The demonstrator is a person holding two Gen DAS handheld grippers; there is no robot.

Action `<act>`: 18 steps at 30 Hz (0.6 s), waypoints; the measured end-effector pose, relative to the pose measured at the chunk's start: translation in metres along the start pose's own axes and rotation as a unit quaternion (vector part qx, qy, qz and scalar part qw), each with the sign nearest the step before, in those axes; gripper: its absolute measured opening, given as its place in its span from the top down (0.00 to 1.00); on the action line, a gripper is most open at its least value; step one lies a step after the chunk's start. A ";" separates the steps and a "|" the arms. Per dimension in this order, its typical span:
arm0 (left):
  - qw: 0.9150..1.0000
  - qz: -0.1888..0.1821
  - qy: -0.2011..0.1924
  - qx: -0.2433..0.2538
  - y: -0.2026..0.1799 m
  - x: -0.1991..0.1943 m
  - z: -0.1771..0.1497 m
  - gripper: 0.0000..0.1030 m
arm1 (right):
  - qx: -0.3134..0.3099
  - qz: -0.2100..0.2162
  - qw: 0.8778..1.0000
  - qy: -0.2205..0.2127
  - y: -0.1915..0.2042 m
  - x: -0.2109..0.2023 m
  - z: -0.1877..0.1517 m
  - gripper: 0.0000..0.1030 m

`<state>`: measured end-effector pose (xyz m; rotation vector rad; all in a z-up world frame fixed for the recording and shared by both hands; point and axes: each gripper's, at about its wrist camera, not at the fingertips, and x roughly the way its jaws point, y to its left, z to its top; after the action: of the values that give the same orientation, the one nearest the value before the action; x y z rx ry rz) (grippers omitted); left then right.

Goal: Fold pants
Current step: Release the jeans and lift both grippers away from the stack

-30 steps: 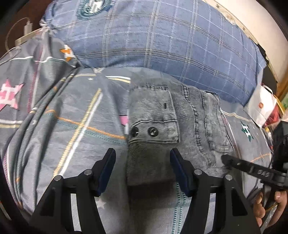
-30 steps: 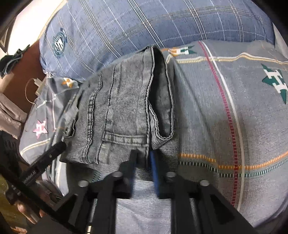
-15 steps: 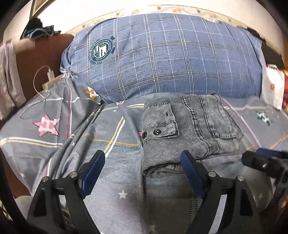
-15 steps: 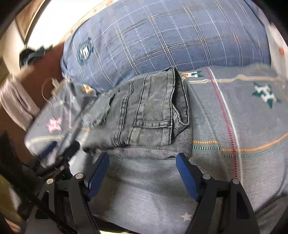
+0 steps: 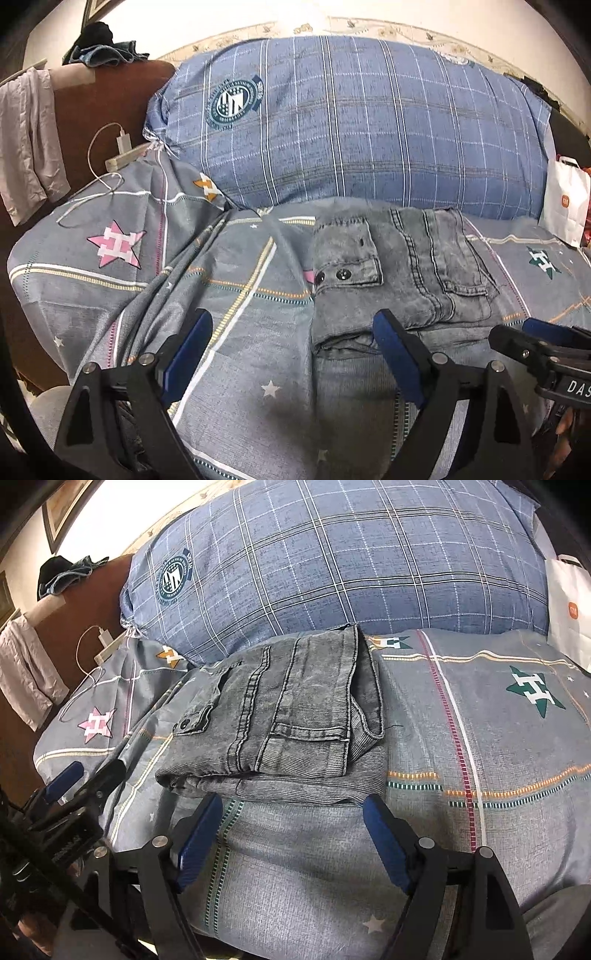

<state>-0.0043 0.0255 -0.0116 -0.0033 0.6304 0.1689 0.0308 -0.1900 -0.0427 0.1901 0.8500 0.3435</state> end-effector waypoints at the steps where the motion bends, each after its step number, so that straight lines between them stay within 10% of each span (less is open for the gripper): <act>1: 1.000 0.000 -0.006 -0.002 0.001 -0.002 0.000 0.14 | 0.000 0.001 1.000 0.000 0.000 0.000 0.000 0.20; 18: 1.000 0.020 -0.007 0.021 -0.007 -0.001 0.001 0.11 | -0.011 0.005 1.000 -0.008 0.004 -0.005 0.002 0.20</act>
<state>-0.0028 0.0181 -0.0104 0.0514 0.6208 0.1943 0.0283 -0.1880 -0.0373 0.1770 0.8297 0.3590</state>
